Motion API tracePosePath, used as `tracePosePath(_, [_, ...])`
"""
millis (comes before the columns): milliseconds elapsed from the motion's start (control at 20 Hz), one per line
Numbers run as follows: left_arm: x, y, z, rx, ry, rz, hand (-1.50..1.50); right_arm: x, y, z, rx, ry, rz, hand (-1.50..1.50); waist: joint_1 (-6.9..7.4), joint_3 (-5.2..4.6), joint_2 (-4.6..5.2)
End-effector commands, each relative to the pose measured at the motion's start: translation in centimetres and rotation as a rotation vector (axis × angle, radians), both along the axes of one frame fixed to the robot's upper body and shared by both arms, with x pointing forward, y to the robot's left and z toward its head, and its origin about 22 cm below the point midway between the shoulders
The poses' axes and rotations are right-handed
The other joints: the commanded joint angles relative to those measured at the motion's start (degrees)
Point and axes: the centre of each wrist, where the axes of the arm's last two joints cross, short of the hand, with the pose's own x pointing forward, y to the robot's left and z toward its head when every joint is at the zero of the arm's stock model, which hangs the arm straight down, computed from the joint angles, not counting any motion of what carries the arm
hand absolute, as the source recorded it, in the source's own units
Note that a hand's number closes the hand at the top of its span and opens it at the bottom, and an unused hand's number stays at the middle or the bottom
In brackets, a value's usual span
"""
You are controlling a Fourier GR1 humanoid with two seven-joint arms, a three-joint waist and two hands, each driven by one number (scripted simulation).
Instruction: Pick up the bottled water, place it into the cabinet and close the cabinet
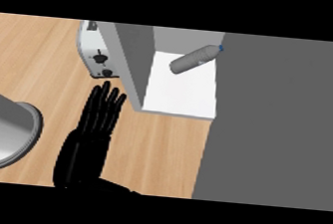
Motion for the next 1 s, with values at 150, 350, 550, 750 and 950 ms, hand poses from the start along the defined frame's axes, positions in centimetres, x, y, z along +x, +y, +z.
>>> tracePosePath(150, [-6.5, 4.1, 2.0, -0.005, -0.015, 0.106, -1.5, -0.8, 1.2, 1.5, -0.077, -0.032, 0.272, 1.5, -0.66, -0.04, 0.16])
tracePosePath(350, [-9.5, 6.1, 2.2, -0.013, 0.0, 0.14, -1.5, -1.8, 2.9, 2.8, -0.097, -0.059, 0.329, 1.5, -0.75, -0.1, -0.03])
tracePosePath(550, [-11.2, 6.9, 3.3, -0.033, -0.015, 0.137, -1.5, -0.9, 5.0, 4.3, -0.109, -0.122, 0.335, 1.5, -0.35, -0.11, 0.3])
tracePosePath(750, [-12.5, 10.2, 3.4, -0.008, -0.034, 0.152, -1.5, -1.5, 6.9, 4.0, -0.106, -0.103, 0.354, 1.5, -0.03, -0.19, 0.18])
tracePosePath(950, [-13.2, 11.4, 3.9, -0.021, -0.024, 0.141, -1.5, -1.1, 8.4, 5.6, -0.111, -0.098, 0.365, 1.5, 0.32, -0.23, 0.37])
